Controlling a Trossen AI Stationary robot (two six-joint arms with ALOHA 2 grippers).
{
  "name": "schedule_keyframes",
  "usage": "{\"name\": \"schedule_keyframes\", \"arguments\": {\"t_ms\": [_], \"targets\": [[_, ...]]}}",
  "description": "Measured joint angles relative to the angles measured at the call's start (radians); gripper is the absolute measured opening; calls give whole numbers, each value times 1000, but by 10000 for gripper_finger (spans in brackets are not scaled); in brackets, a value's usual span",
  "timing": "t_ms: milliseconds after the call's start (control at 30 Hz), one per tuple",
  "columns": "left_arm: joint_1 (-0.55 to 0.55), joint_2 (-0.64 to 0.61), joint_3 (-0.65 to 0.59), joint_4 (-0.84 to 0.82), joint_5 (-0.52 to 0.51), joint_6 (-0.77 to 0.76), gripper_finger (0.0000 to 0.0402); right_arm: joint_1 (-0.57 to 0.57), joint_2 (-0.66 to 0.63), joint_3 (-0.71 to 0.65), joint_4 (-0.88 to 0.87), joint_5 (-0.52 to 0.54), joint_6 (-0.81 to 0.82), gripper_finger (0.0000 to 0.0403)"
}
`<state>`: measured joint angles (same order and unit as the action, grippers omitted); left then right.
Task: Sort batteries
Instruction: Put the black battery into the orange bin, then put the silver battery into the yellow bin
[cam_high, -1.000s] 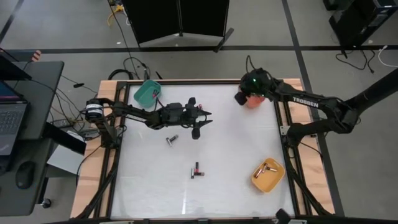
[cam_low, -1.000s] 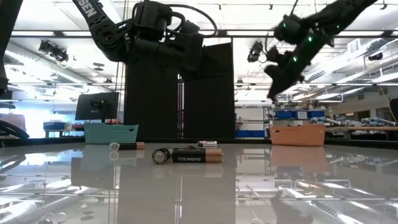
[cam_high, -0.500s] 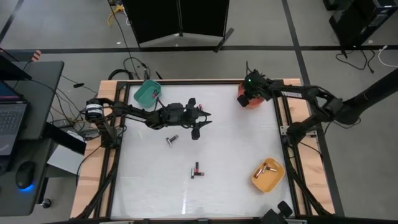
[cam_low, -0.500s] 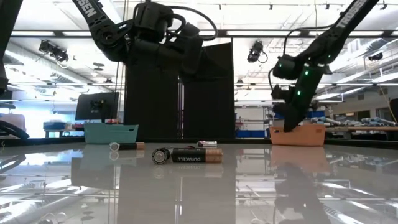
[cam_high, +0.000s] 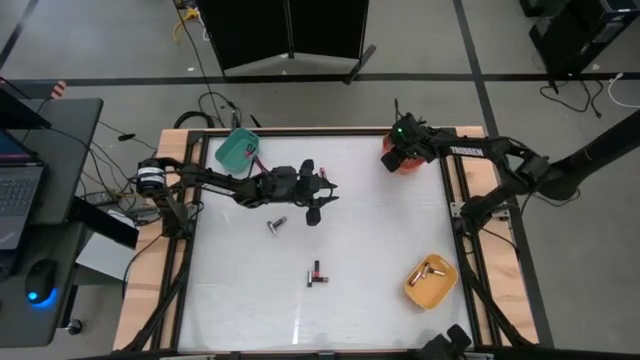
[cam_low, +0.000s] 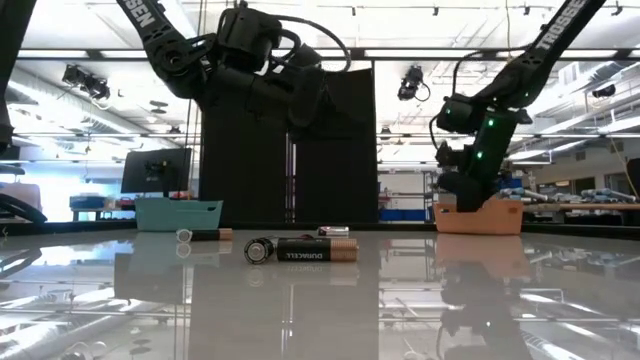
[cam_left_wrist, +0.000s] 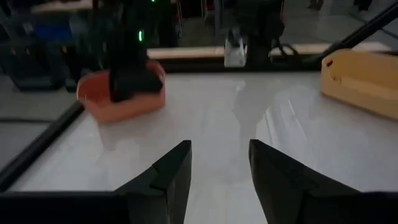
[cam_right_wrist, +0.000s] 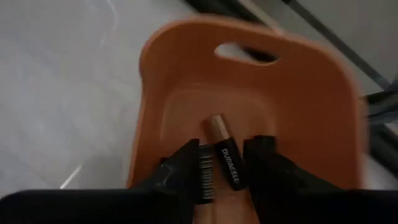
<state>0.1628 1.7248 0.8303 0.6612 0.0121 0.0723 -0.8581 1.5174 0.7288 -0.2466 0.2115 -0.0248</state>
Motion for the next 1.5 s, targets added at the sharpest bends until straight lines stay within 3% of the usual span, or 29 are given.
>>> {"name": "schedule_keyframes", "arguments": {"t_ms": [200,400,700,767,1100,1300,1500], "targets": [[25,-24,0,-108,0,-24,168,23,-132,0,-43,3,-41,165],[51,-37,0,-189,26,-25,163,99,-290,0,-115,-9,-64,158],[107,-36,0,-382,30,-27,135,299,-386,0,-139,-56,-47,23],[121,-35,0,-407,46,-19,135,339,-384,0,-121,-56,-46,10],[189,32,0,-386,59,25,199,419,-350,0,-52,-56,-26,69],[207,143,40,-337,83,-1,234,419,-344,0,-52,-56,-26,64],[208,219,105,-342,76,2,239,419,-344,0,-52,-56,-27,52]]}}
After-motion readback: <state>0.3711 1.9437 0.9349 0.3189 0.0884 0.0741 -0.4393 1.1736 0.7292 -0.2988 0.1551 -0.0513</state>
